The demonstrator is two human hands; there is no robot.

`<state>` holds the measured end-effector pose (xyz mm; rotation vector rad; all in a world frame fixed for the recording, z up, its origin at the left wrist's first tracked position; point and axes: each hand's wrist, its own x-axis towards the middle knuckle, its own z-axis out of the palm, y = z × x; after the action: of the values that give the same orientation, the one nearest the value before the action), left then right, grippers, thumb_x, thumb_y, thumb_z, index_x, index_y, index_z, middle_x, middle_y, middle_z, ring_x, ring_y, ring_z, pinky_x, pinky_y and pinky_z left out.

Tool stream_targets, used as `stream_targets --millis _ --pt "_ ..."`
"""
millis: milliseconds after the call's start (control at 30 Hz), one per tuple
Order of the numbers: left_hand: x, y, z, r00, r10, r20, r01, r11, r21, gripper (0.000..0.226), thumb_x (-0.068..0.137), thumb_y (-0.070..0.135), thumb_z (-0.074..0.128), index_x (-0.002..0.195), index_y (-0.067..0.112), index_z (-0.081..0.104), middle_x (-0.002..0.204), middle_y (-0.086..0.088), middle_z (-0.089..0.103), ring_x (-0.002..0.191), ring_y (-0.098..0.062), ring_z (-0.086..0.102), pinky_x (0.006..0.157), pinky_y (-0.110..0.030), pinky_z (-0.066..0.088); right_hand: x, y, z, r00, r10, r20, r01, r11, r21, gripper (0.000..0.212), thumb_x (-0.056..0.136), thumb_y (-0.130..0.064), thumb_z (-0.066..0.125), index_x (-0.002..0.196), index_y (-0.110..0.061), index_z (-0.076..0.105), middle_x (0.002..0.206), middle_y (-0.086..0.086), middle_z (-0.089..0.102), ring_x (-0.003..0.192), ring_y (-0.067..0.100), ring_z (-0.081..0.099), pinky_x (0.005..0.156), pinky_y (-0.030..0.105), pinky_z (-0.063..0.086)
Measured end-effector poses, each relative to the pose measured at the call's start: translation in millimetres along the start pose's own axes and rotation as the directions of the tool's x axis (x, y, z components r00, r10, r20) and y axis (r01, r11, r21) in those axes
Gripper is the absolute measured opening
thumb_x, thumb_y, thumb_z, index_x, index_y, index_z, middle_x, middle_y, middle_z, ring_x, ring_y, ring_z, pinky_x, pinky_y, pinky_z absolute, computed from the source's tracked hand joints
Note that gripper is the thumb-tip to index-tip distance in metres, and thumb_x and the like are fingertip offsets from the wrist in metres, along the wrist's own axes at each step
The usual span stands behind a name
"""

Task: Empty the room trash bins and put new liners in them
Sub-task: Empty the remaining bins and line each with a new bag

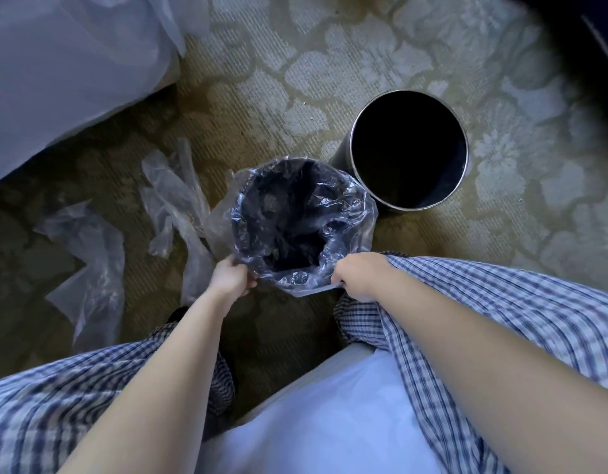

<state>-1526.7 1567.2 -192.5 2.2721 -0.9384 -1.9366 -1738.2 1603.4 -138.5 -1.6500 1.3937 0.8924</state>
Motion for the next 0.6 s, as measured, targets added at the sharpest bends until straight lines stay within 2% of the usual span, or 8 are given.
stream_targets --millis 67,133,200,267,333,400,500,600 --pt "2 1 0 0.994 -0.099 0.037 0.105 0.974 -0.202 0.034 0.101 0.01 0.036 0.132 0.005 0.047 0.072 -0.004 0.053 0.06 -0.014 0.05 0.064 -0.028 0.048 2 -1 2 0.999 0.031 0.012 -0.03 0.999 -0.031 0.038 0.089 -0.001 0.042 0.12 -0.018 0.058 0.112 0.007 0.058 0.107 0.031 0.055 0.071 0.033 0.037" --pt "3 -1 -1 0.989 -0.138 0.054 0.148 0.932 -0.33 0.033 0.101 0.009 0.036 0.133 0.003 0.045 0.071 -0.005 0.05 0.06 -0.014 0.049 0.065 -0.029 0.049 3 0 8 0.998 0.056 0.01 -0.057 0.997 0.048 0.019 0.088 -0.001 0.041 0.094 -0.008 0.057 0.09 0.008 0.054 0.096 0.033 0.054 0.068 0.033 0.038" --pt "0 0 0 0.986 -0.157 0.054 0.165 0.904 -0.395 0.032 0.101 0.01 0.035 0.13 0.004 0.047 0.089 -0.01 0.06 0.075 -0.017 0.058 0.069 -0.03 0.052 4 3 17 0.995 0.098 0.022 -0.1 0.951 0.292 0.019 0.09 -0.001 0.041 0.079 -0.007 0.056 0.082 0.008 0.054 0.09 0.031 0.055 0.067 0.032 0.042" --pt "-1 1 -1 0.984 -0.163 0.066 0.175 0.882 -0.438 0.034 0.102 0.012 0.031 0.132 0.005 0.047 0.12 -0.014 0.059 0.106 -0.025 0.059 0.086 -0.036 0.051 9 8 27 0.984 0.164 0.071 -0.175 0.81 0.56 0.02 0.093 -0.003 0.042 0.09 -0.001 0.062 0.094 0.015 0.061 0.089 0.03 0.057 0.071 0.032 0.044" --pt "-5 3 -2 0.982 -0.159 0.103 0.189 0.827 -0.529 0.036 0.103 0.018 0.029 0.134 0.005 0.043 0.133 -0.015 0.051 0.124 -0.031 0.049 0.103 -0.044 0.04 15 10 35 0.96 0.255 0.119 -0.247 0.561 0.79 0.02 0.093 -0.004 0.041 0.094 0.002 0.061 0.098 0.02 0.06 0.089 0.032 0.058 0.072 0.035 0.045" --pt "-5 7 -3 0.984 -0.129 0.127 0.179 0.792 -0.584 0.043 0.103 0.032 0.026 0.138 0.009 0.038 0.139 -0.014 0.047 0.129 -0.033 0.044 0.109 -0.05 0.032 20 10 37 0.913 0.348 0.214 -0.264 0.104 0.959 0.026 0.095 -0.004 0.041 0.116 0.002 0.056 0.119 0.021 0.058 0.112 0.033 0.057 0.085 0.037 0.047" --pt "0 9 -3 0.981 -0.082 0.173 0.168 0.805 -0.569 0.056 0.1 0.051 0.018 0.146 0.021 0.03 0.147 -0.01 0.039 0.135 -0.035 0.036 0.111 -0.058 0.024 24 9 37 0.915 0.265 0.303 -0.129 -0.521 0.844 0.027 0.098 -0.016 0.037 0.118 -0.007 0.053 0.125 0.012 0.058 0.117 0.025 0.053 0.1 0.038 0.039" --pt "13 11 -1 0.976 -0.062 0.207 0.172 0.8 -0.575 0.062 0.096 0.06 0.016 0.147 0.027 0.028 0.148 -0.008 0.039 0.135 -0.035 0.036 0.111 -0.061 0.022 33 12 39 0.927 0.224 0.302 -0.094 -0.641 0.762 0.047 0.095 -0.045 0.034 0.122 -0.014 0.055 0.121 0.008 0.062 0.111 0.021 0.054 0.095 0.04 0.036"
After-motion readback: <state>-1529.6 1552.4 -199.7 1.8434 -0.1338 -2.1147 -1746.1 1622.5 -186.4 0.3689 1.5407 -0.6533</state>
